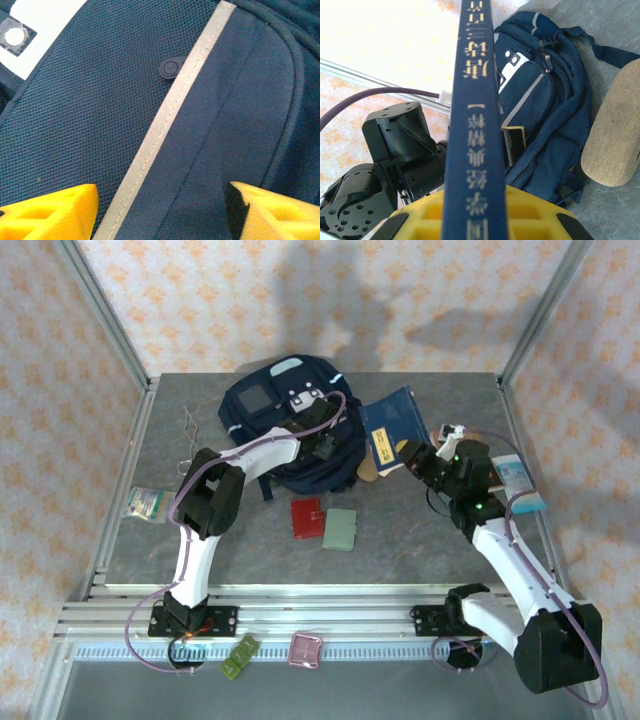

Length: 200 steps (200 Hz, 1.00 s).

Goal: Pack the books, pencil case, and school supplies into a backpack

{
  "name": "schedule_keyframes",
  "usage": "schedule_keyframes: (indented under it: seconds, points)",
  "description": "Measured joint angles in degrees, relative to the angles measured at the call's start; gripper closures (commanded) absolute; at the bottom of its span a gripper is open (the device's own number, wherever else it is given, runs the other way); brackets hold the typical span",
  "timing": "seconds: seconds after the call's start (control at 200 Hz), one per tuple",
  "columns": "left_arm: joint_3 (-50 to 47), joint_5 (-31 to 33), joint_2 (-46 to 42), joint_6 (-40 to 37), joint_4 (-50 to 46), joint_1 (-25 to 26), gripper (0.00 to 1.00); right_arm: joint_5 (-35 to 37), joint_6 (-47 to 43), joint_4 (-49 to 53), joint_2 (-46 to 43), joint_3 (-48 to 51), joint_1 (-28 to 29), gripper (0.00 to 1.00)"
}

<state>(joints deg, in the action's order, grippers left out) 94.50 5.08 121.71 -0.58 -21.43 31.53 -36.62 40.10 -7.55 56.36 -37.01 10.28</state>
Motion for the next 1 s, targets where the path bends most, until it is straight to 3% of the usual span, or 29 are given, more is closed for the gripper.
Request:
schedule_keyframes:
  seconds: [0.39,0.796,0.921,1.001]
  points:
    - [-7.78,-2.38,-4.13,-0.85,3.63,0.11,0.29,-1.11,1.22,-1.66,0.13,1.55,0.0,1.0]
    - [-13.73,-9.14,-8.0,-1.07,6.16,0.37,0.28,-2.25,1.42,-2.86,2.86,1.55,0.0,1.0]
    - [-14.38,-7.87,-8.0,-1.75,6.78,0.55,0.29,-2.4,1.44,-3.41,2.99,1.55,0.0,1.0]
    - [-14.38,-3.37,-7.98,-2.93,6.93,1.57,0.37,-2.4,1.46,-3.82,3.06,1.55,0.0,1.0]
